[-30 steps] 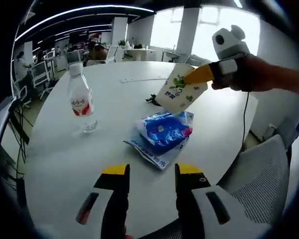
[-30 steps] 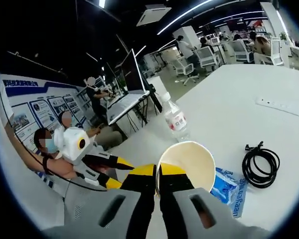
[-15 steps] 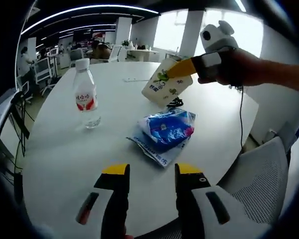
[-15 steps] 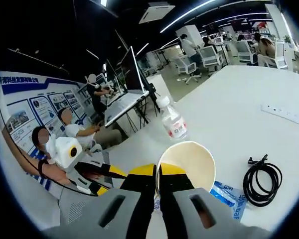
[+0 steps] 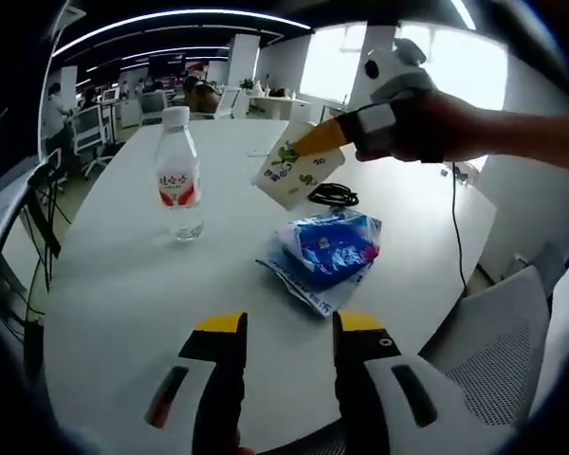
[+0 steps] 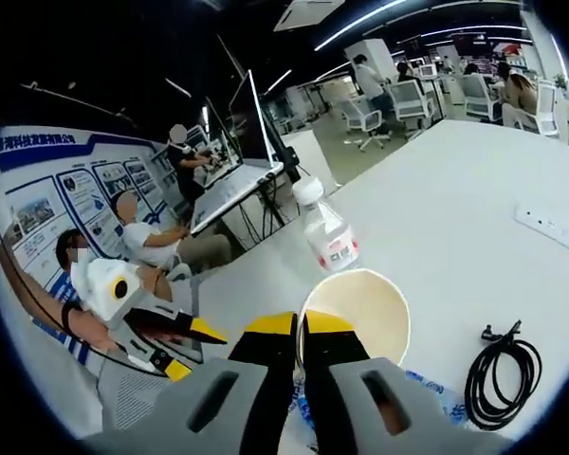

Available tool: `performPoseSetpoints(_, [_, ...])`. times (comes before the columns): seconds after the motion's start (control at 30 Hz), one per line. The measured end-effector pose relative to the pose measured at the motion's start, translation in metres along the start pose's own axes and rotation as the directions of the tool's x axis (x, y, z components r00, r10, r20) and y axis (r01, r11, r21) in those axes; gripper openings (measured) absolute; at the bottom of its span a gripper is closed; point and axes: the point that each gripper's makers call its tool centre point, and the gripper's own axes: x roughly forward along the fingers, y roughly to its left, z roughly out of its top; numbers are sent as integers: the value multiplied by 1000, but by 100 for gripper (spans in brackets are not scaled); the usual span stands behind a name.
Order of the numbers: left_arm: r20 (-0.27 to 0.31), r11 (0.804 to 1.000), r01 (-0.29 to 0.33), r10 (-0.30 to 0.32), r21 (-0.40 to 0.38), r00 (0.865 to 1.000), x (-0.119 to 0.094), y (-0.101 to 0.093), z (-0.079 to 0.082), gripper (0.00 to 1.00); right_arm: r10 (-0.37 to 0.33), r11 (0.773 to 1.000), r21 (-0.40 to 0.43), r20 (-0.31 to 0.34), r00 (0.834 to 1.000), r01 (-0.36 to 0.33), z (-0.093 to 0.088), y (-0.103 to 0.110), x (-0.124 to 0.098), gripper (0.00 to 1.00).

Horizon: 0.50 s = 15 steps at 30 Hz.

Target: Arrange the tabletop items into an orderly group along one side of the table until the central work area is clear of visible clutter.

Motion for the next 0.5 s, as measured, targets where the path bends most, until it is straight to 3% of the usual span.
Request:
performPoseSetpoints(0.27, [13,1000,-9,9,-27,1000,0,6,-1,35,-23,1000,-2,-30,999,23,3,-18,23,0])
performPoseSetpoints(0.5, [38,998,-14,16,-59,999,-2,11,4,34,-43,999,-19,-78,996,42,-7,-33,43,0])
